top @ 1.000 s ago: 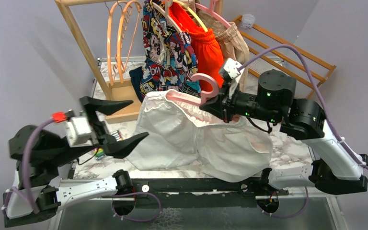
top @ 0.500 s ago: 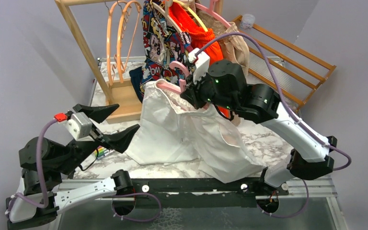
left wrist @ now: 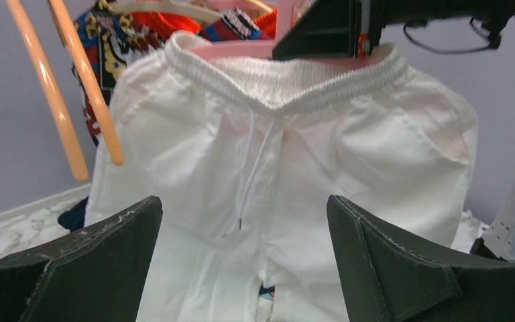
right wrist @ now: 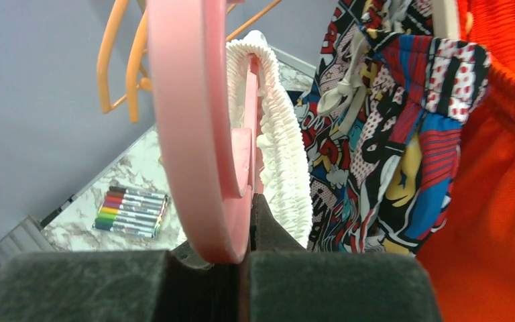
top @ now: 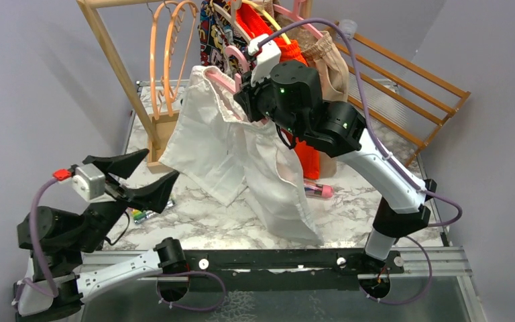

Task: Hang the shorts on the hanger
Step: Hang the shorts on the hanger.

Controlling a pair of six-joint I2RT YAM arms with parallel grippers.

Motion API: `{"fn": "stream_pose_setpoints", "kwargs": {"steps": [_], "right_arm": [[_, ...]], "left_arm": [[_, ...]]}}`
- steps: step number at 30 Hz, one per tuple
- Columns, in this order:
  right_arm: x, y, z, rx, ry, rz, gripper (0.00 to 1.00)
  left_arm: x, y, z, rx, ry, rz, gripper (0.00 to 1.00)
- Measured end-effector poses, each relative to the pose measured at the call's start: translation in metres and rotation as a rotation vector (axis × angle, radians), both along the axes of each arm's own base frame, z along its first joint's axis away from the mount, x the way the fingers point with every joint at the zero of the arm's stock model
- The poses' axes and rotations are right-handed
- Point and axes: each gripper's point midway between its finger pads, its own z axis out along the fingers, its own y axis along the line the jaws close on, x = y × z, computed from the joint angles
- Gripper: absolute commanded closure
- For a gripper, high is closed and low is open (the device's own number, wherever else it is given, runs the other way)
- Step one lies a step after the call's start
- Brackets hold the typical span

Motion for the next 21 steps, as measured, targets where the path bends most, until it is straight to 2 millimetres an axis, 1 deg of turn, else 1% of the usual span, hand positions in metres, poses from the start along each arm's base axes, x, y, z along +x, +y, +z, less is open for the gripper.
{"fn": "stream_pose_setpoints", "kwargs": {"steps": [1,3,6,7,9,11,12,14,16,18,21], "right_arm": [[-0.001,0.001,-0.002,-0.006,-0.003,0.009,0.99],[-0.004,0.004,-0.009,-0.024,0.000,0.043,0.99],[-0.018,0.004,-0.033,-0.079,0.026,0.123,0.99],[-0.025,0.003,-0.043,-0.101,0.040,0.159,0.99],[-0.038,0.000,-0.059,-0.140,0.061,0.225,0.99],[-0.051,-0.005,-0.069,-0.161,0.074,0.285,0.99],[-0.057,-0.008,-0.071,-0.166,0.077,0.311,0.99],[-0.069,-0.016,-0.068,-0.163,0.073,0.358,0.99],[-0.081,-0.024,-0.060,-0.147,0.055,0.401,0.99],[-0.093,-0.034,-0.048,-0.122,0.032,0.437,0.99],[-0.110,-0.051,-0.031,-0.089,-0.009,0.486,0.99]], "left_arm": [[-0.001,0.002,0.005,-0.005,-0.010,0.002,0.06],[-0.004,0.010,0.025,-0.024,-0.047,0.005,0.06],[-0.008,0.011,0.054,-0.027,-0.108,-0.007,0.06],[-0.008,0.007,0.063,-0.016,-0.131,-0.018,0.06],[-0.007,-0.007,0.076,0.018,-0.166,-0.045,0.06],[-0.003,-0.035,0.081,0.097,-0.194,-0.095,0.06],[-0.001,-0.048,0.080,0.132,-0.201,-0.118,0.06],[0.004,-0.083,0.070,0.239,-0.211,-0.185,0.07],[0.008,-0.114,0.053,0.345,-0.208,-0.253,0.07],[0.009,-0.133,0.038,0.424,-0.199,-0.313,0.08],[0.009,-0.156,0.014,0.525,-0.180,-0.387,0.08]]}}
